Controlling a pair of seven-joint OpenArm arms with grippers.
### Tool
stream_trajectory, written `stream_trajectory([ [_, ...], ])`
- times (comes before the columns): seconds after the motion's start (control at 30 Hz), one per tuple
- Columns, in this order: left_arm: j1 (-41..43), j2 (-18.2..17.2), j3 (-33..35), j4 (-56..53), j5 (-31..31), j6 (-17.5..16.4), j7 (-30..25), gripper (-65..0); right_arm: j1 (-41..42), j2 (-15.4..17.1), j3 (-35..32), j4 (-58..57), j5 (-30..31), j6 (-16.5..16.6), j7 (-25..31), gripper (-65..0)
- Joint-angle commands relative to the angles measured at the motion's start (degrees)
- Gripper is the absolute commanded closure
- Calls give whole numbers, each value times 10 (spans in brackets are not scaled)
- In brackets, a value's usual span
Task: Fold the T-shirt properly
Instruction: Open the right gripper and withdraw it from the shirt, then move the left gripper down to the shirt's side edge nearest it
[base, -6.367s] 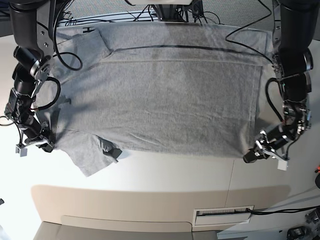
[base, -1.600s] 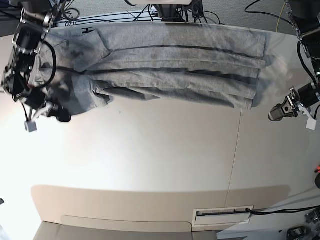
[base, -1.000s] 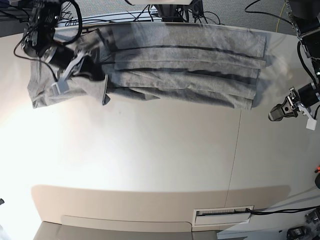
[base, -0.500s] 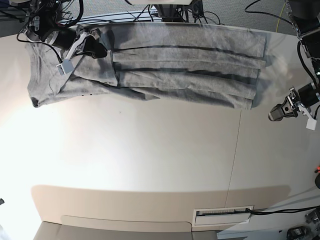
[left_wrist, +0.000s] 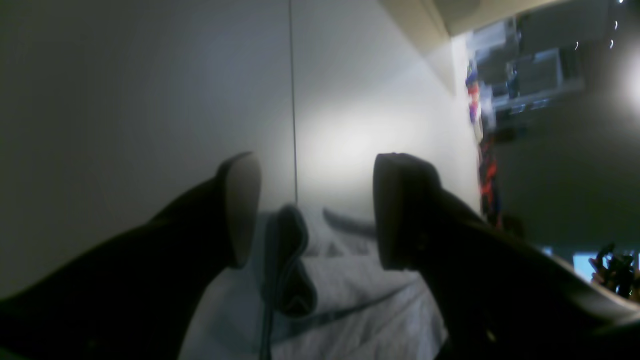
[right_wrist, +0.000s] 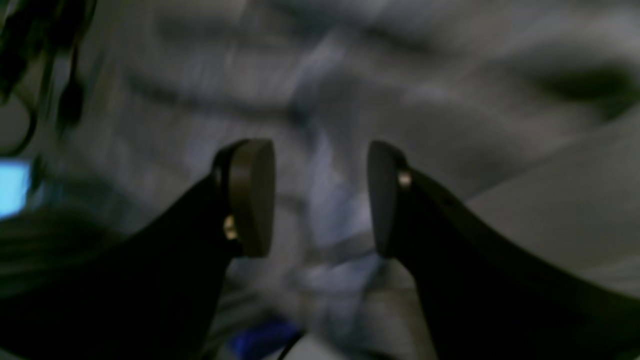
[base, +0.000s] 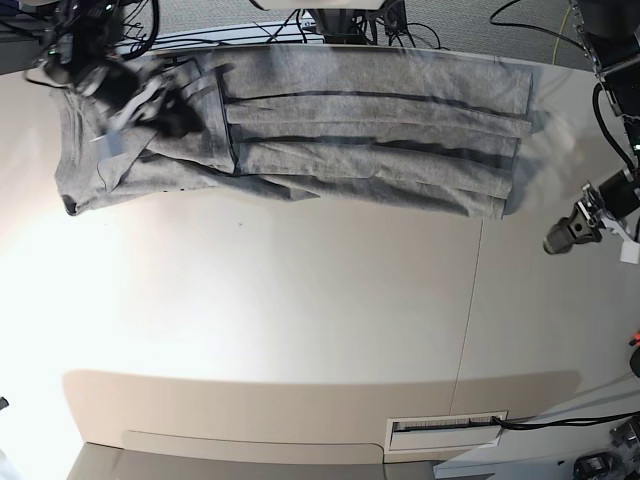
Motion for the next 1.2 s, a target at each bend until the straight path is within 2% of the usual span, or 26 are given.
stream_trajectory([
  [0.0, -14, -16, -12, 12, -16, -3, -6, -365, 14, 5, 26, 10, 14, 3, 16, -292],
  [0.07, -17, -16, -23, 23, -16, -3, 9, -358, 38, 3, 72, 10, 14, 3, 16, -292],
  [0.1, -17, -16, -24, 33, -16, -3, 22, -329, 49, 3, 94, 10, 14, 3, 16, -292],
  [0.17, -16, -14, -24, 61, -16, -3, 57, -228, 66, 3, 133, 10, 14, 3, 15, -281],
  [0.23, -14, -12, -24, 96, -16, -3, 91, -137, 71, 3, 163, 10, 14, 3, 9, -194],
  [0.33, 3, -17, -24, 152, -16, -3, 111, -120, 68, 3, 192, 10, 15, 3, -19, -16],
  [0.37, 11, -20, -24, 170, -16, -3, 111, -120, 65, 3, 198, 10, 14, 3, -21, 0],
  [0.47, 48, -19, -24, 222, -16, -3, 111, -112, 60, 3, 209, 10, 14, 3, -17, 0],
  [0.6, 98, -5, -17, 258, -16, -3, 111, 0, 66, 3, 210, 10, -6, 3, 12, 0],
  [0.7, 117, 13, -6, 258, -16, -3, 110, 0, 84, 3, 208, 9, -62, 3, 30, 0],
  [0.8, 118, 38, 7, 254, -11, -3, 83, 0, 99, 4, 197, 9, -106, 3, 66, 0],
  [0.97, 115, 73, 37, 254, 66, -3, 19, 0, 123, 3, 164, 9, -208, 3, 110, 0],
  [1.03, 115, 87, 40, 255, 95, -3, 15, 0, 123, 3, 142, 8, -250, -15, 133, 0],
  [1.17, 116, 99, 40, 255, 101, -3, 14, 0, 124, 4, 103, -1, -318, -36, 157, 0],
])
